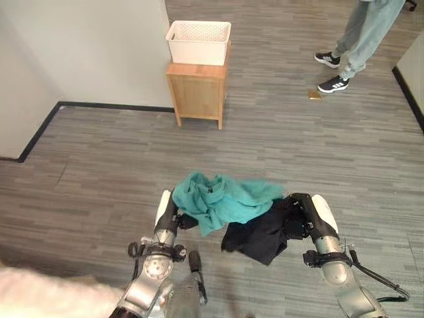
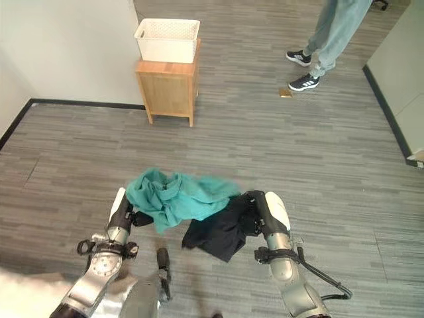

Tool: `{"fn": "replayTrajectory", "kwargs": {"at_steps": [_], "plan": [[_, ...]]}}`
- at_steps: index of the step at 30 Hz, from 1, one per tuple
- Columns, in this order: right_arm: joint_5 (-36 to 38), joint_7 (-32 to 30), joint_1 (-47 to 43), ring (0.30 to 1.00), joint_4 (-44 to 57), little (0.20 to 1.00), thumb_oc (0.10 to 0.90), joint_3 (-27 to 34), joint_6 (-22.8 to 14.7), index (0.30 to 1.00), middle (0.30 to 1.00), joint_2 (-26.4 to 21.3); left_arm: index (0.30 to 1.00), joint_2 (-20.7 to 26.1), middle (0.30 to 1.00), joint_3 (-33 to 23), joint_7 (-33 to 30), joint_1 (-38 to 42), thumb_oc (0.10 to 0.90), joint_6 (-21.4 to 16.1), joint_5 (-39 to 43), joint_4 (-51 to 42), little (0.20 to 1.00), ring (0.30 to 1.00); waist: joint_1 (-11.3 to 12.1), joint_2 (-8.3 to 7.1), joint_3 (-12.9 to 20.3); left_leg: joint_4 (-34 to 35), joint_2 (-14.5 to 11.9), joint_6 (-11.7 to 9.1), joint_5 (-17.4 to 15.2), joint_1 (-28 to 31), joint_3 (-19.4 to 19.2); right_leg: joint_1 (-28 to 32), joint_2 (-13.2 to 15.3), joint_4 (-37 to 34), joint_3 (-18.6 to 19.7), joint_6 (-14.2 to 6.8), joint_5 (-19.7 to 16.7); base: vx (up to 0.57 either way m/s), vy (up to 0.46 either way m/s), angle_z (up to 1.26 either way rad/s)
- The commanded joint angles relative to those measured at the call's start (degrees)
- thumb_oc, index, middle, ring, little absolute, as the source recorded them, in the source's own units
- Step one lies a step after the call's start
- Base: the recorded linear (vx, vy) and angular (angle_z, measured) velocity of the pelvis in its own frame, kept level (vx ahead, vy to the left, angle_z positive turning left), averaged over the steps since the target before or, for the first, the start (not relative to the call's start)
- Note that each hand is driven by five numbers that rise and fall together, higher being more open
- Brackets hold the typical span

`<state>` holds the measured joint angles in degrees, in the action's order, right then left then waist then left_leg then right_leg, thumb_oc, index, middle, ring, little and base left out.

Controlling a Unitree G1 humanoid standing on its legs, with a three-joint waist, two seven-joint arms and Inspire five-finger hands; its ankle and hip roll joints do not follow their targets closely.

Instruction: Pick up bed clothes into laundry basket.

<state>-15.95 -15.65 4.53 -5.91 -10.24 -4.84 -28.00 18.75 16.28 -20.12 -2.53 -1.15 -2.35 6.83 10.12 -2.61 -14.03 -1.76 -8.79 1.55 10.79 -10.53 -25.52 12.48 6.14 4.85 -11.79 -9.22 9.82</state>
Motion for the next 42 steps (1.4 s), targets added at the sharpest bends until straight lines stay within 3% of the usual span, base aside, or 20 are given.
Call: {"fn": "replayTrajectory", "kwargs": {"at_steps": [1,3,5,6,8,11,12,17,20,22,24,25,26,28,29,31,36,39,40,42], "plan": [[-1.3,-5.1,-8.2,0.300,4.4,0.300,0.400,6.6,-4.2,0.300,0.300,-0.3,0.300,3.1,0.300,-2.5,-4.4,5.6,0.400,-4.1,-3.0,-7.0,0.300,0.300,-1.1,-1.85,2.7,1.5,1.6,-1.2,-6.5,2.3,0.3,-4.2,-3.1,20.0,-3.1,-5.8,-12.9,0.35,0.019,0.05],[-1.4,-5.2,-8.9,0.300,4.9,0.300,0.400,6.7,-4.0,0.300,0.300,0.1,0.300,4.0,0.300,-3.6,-5.7,5.8,0.400,-2.9,-4.7,-5.7,0.300,0.300,-3.3,0.45,2.5,4.9,0.3,-1.1,-7.3,7.3,0.1,-11.4,0.3,29.7,-6.8,-5.8,-16.1,0.40,0.098,0.35],[-1.4,-5.0,-8.6,0.300,6.0,0.300,0.400,7.2,-3.7,0.300,0.300,0.2,0.300,4.1,0.300,-4.5,-5.9,6.3,0.400,-2.9,-6.0,-5.9,0.300,0.300,-5.0,1.47,2.1,5.8,1.3,-1.2,-9.0,10.0,1.6,-15.5,5.6,29.0,-9.3,-5.8,-14.5,0.37,0.114,0.14],[-1.4,-5.0,-8.6,0.300,6.0,0.300,0.400,7.2,-3.7,0.300,0.300,0.1,0.300,4.1,0.300,-4.5,-5.9,6.3,0.400,-2.9,-6.0,-5.9,0.300,0.300,-5.0,1.51,2.1,5.8,1.3,-1.2,-9.0,9.9,1.7,-15.5,5.5,28.9,-9.4,-5.8,-14.6,0.37,0.095,0.19],[-1.0,-4.5,-6.9,0.300,8.2,0.300,0.400,8.2,-4.2,0.300,0.300,0.0,0.300,3.8,0.300,-5.6,-6.3,6.0,0.400,-2.5,-9.4,-5.9,0.300,0.300,-8.9,2.09,1.5,6.7,4.3,-2.4,-13.4,15.5,4.5,-21.4,8.1,16.8,-9.4,-3.5,-10.7,0.73,-0.024,0.44],[-1.3,-4.0,-5.7,0.300,9.6,0.300,0.400,8.0,-3.9,0.300,0.300,0.4,0.300,3.5,0.300,-7.0,-6.2,5.4,0.400,-1.5,-12.9,-5.1,0.300,0.300,-11.6,1.76,1.7,6.8,4.4,-4.5,-16.8,19.6,5.5,-22.1,9.1,1.1,-12.3,-3.8,-13.2,0.66,-0.169,0.81],[-2.2,-3.7,-5.5,0.300,10.6,0.300,0.400,7.7,-3.6,0.300,0.300,0.9,0.300,4.0,0.300,-9.0,-6.4,5.7,0.400,-0.1,-16.3,-3.3,0.300,0.300,-12.6,1.90,2.0,6.8,3.8,-6.3,-20.8,25.2,4.5,-26.4,11.5,-5.3,-16.7,-5.2,-16.1,0.68,-0.134,0.80],[-4.2,-2.5,-2.7,0.300,12.7,0.300,0.400,7.7,-3.4,0.300,0.300,1.5,0.300,4.4,0.300,-9.8,-7.7,9.0,0.400,1.6,-22.1,2.6,0.300,0.300,-15.5,1.46,3.1,3.9,4.7,-7.3,-27.3,32.2,5.8,-26.0,11.5,-6.3,-17.4,-4.5,-18.2,0.61,-0.113,0.51],[-3.1,-2.1,-2.6,0.300,12.4,0.300,0.400,7.0,-4.0,0.300,0.300,0.0,0.300,3.4,0.300,-9.1,-8.9,11.0,0.400,2.3,-22.1,6.7,0.300,0.300,-15.9,2.47,3.2,-22.2,-1.8,-12.0,-18.9,26.2,6.4,-19.9,8.7,-6.8,-20.2,-0.9,-18.8,0.41,-0.279,0.37],[-1.4,-2.4,-4.1,0.300,12.6,0.300,0.400,6.4,-4.2,0.300,0.300,-1.4,0.300,3.6,0.300,-8.7,-9.4,12.0,0.400,2.2,-20.8,6.5,0.300,0.300,-12.6,0.33,1.5,-47.0,-6.8,-13.4,-11.4,14.4,5.5,-11.4,5.5,-9.4,-20.8,3.9,-13.6,0.57,-0.524,0.15],[-1.0,-2.2,-4.5,0.300,12.4,0.300,0.400,6.4,-3.9,0.300,0.300,-1.4,0.300,3.5,0.300,-8.7,-9.1,12.1,0.400,2.1,-20.3,6.0,0.300,0.300,-11.9,0.36,1.1,-50.2,-9.1,-13.0,-12.9,10.8,5.3,-10.0,4.5,-9.8,-20.6,4.3,-12.1,0.38,-0.195,-0.36],[-0.7,-2.0,-4.9,0.300,12.0,0.300,0.400,6.1,-3.7,0.300,0.300,-1.4,0.300,3.4,0.300,-8.9,-9.0,12.0,0.400,2.0,-19.8,5.6,0.300,0.300,-10.9,0.02,0.7,-49.9,-10.7,-12.6,-13.9,7.5,4.0,-8.2,4.4,-9.8,-20.1,4.3,-11.0,0.49,0.066,-0.24],[-0.2,-1.3,-5.1,0.300,11.6,0.300,0.400,5.9,-3.4,0.300,0.300,-0.9,0.300,3.0,0.300,-9.2,-8.1,11.0,0.400,1.5,-19.3,4.1,0.300,0.300,-9.3,0.26,0.5,-41.8,-12.4,-11.2,-15.0,2.4,1.4,-5.4,4.2,-9.8,-19.3,3.6,-8.9,0.50,0.066,-0.16],[0.0,-1.1,-5.0,0.300,11.1,0.300,0.400,5.5,-3.5,0.300,0.300,-0.7,0.300,2.9,0.300,-9.1,-7.4,10.2,0.400,1.4,-19.4,2.9,0.300,0.300,-8.5,0.52,0.7,-33.4,-11.4,-10.1,-14.9,1.7,-0.6,-4.7,4.1,-9.8,-18.8,2.7,-8.3,0.42,0.209,-0.37],[0.2,-1.0,-4.8,0.300,10.2,0.300,0.400,5.5,-3.8,0.300,0.300,-0.5,0.300,2.8,0.300,-9.2,-6.6,9.2,0.400,1.4,-19.8,1.9,0.300,0.300,-7.9,1.13,1.2,-22.0,-10.4,-9.6,-12.7,0.9,-2.5,-3.5,3.7,-9.8,-18.5,1.4,-7.7,0.76,0.522,-0.30],[0.0,-1.0,-4.6,0.300,8.6,0.300,0.400,5.3,-3.7,0.300,0.300,-0.2,0.300,2.2,0.300,-9.3,-5.6,7.7,0.400,1.6,-20.3,0.6,0.300,0.300,-6.7,2.83,2.4,0.2,-13.5,-10.5,-5.2,-1.0,-5.8,1.2,3.0,-9.8,-17.8,-0.8,-4.4,0.72,0.448,-0.22],[-0.8,-0.4,-4.9,0.300,6.8,0.300,0.400,4.5,-3.0,0.300,0.300,0.3,0.300,2.8,0.300,-9.4,-4.0,5.7,0.400,2.5,-20.6,-0.5,0.300,0.300,-5.0,2.66,4.3,5.2,-15.3,-10.3,0.2,1.8,-9.8,6.8,1.7,-7.0,-16.8,-1.0,-1.5,0.60,0.197,-0.32],[-1.2,-0.6,-4.7,0.300,6.0,0.300,0.400,4.3,-2.7,0.300,0.300,1.3,0.300,3.8,0.300,-9.1,-4.1,6.2,0.400,2.5,-19.8,-0.1,0.300,0.300,-3.3,0.73,4.7,3.4,-13.9,-8.8,-0.5,3.0,-11.9,5.8,3.7,1.0,-15.1,-2.1,-0.6,0.41,0.142,-0.45],[-1.8,-0.9,-4.8,0.300,5.7,0.300,0.400,4.3,-2.4,0.300,0.300,2.0,0.300,4.6,0.300,-8.4,-4.5,6.8,0.400,2.9,-18.9,0.0,0.300,0.300,-3.5,-0.16,4.1,3.1,-12.0,-7.0,-1.8,5.0,-12.9,2.4,7.8,12.0,-15.5,-4.6,-4.9,0.37,0.207,-0.35],[-2.8,-0.9,-5.7,0.300,6.1,0.300,0.400,3.9,-2.2,0.300,0.300,2.0,0.300,5.6,0.300,-8.3,-5.1,7.3,0.400,3.2,-19.2,-0.1,0.300,0.300,-4.5,-0.20,3.8,5.3,-9.8,-5.3,-3.7,8.5,-13.7,-3.2,11.5,23.4,-15.4,-5.8,-13.2,0.42,0.262,0.02]]}}
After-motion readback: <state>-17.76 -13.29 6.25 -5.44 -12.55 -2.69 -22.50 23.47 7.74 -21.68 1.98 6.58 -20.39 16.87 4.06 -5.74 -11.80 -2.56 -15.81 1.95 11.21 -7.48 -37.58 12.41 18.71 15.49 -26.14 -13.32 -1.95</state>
